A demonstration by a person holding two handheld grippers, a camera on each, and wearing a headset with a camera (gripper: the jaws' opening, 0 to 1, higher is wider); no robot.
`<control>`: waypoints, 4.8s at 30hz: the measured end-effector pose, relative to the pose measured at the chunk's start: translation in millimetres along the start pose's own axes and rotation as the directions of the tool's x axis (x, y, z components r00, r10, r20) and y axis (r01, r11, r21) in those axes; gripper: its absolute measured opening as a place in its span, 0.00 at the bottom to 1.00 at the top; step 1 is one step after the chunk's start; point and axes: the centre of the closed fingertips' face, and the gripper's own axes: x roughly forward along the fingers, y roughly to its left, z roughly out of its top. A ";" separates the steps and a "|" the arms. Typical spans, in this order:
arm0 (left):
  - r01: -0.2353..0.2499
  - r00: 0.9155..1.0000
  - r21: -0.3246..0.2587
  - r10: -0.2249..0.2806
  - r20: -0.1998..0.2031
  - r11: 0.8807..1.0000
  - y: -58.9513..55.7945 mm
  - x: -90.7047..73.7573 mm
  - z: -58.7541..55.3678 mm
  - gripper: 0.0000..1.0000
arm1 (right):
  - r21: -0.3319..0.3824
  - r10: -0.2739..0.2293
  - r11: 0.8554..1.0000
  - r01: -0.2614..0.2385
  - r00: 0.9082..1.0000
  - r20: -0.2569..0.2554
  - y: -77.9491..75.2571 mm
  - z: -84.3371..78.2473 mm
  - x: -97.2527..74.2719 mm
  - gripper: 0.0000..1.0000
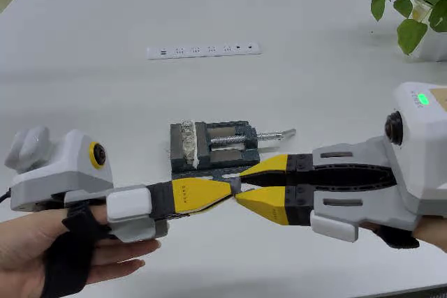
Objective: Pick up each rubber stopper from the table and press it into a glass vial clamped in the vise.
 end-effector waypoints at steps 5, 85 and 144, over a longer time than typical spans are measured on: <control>-0.037 0.999 0.064 0.037 -0.003 0.997 4.6 -1.9 0.5 0.31 | 0.006 -0.003 1.000 0.003 1.000 -0.014 -2.3 -5.3 -1.3 0.06; -0.633 0.587 0.734 0.771 0.248 0.246 123.1 -119.0 27.4 0.99 | 0.039 0.077 0.997 -0.068 0.940 -0.333 -30.7 -60.5 11.0 0.06; -0.571 0.581 0.786 0.793 0.183 0.237 129.2 -115.3 11.8 0.99 | -0.254 0.030 0.902 -0.349 0.637 -0.770 -167.3 -33.9 89.8 0.05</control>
